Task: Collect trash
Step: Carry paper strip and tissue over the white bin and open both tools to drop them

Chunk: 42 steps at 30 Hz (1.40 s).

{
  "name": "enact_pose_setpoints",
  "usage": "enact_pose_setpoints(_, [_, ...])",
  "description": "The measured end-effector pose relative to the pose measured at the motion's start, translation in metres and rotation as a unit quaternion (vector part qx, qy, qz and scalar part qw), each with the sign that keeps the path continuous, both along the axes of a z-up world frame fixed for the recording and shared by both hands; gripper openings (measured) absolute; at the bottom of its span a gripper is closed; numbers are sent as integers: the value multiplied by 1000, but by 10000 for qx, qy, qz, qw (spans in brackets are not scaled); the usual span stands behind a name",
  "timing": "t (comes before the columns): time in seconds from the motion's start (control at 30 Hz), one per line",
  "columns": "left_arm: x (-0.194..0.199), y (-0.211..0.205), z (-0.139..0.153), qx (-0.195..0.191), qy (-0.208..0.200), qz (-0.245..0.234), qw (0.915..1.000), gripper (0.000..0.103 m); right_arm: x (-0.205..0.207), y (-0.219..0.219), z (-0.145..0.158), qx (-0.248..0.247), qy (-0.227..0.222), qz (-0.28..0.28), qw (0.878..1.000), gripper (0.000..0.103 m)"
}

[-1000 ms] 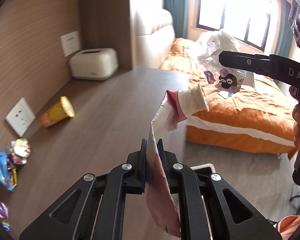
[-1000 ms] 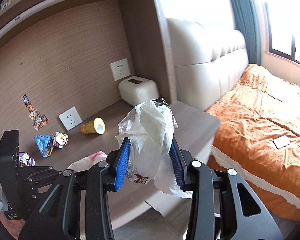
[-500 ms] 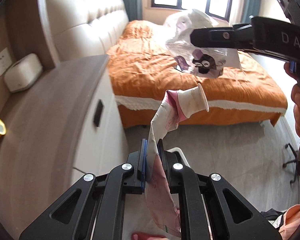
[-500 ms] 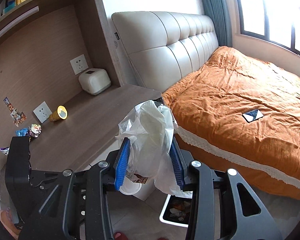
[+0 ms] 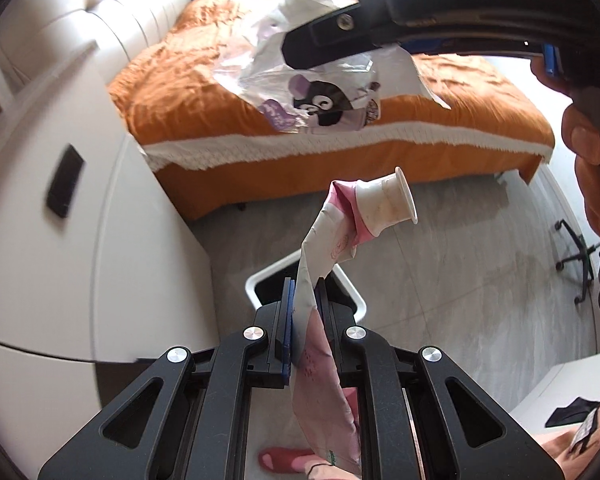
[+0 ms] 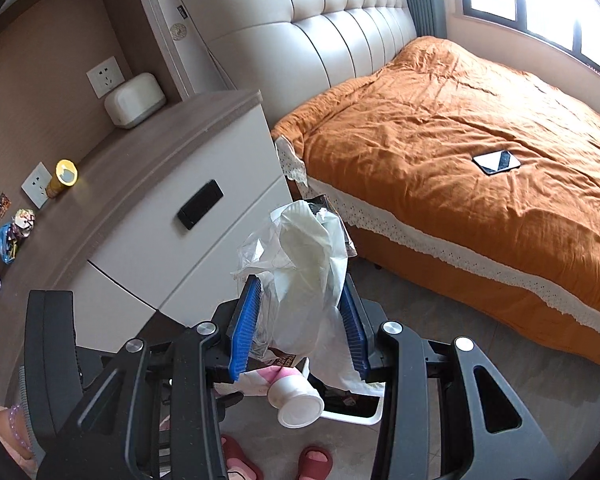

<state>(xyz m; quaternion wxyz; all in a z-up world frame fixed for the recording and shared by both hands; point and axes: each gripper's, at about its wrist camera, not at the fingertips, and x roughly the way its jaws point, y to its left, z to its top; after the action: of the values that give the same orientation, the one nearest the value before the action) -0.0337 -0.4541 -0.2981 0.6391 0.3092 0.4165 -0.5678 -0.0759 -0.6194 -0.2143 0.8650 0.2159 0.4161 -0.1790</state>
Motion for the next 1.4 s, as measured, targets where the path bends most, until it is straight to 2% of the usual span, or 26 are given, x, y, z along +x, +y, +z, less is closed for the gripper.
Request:
enact_pose_setpoints(0.27, [-2,-19,-85,224,138,-242,9994,9,3,-8,-81,263,335,-34,9991,41])
enact_pose_setpoints(0.57, [-8,-36,-162,263,20,-395,9989,9,5,-16,-168,587,678,-32,9960,42])
enact_pose_setpoints(0.6, [-9,-36,-170,246,8,-411,9988,10,5,-18,-179,667,694,-5,9954,43])
enact_pose_setpoints(0.63, [-9,-37,-177,208,-14,-408,9990,11,5,-21,-187,783,714,-10,9944,53])
enact_pose_setpoints(0.67, [-9,-37,-185,178,14,-405,9990,26,3,-26,-194,857,732,-88,9936,75])
enact_pose_setpoints(0.7, [-10,-38,-193,186,75,-399,9990,76,0,-32,-200,902,700,-220,9932,86])
enact_pose_setpoints(0.73, [-10,-38,-200,167,16,-320,9993,99,-3,-38,-207,1001,657,-306,9923,99])
enact_pose_setpoints(0.87, [-8,-39,-214,146,-103,-215,9996,98,-10,-49,-225,1177,767,-439,9891,99])
enact_pose_setpoints(1.0, [-6,-39,-213,158,-128,-145,9997,98,-11,-49,-230,1215,847,-443,9880,99])
enact_pose_setpoints(1.13, [-5,-41,-212,162,-102,-97,9998,98,-7,-39,-216,1088,829,-332,9900,99])
enact_pose_setpoints(1.23, [0,-39,-200,113,-115,-60,9999,98,-4,-35,-201,1067,763,-272,9910,99])
enact_pose_setpoints(1.4, [9,-29,-164,-6,-215,185,9996,98,0,-30,-166,998,585,-241,9930,99])
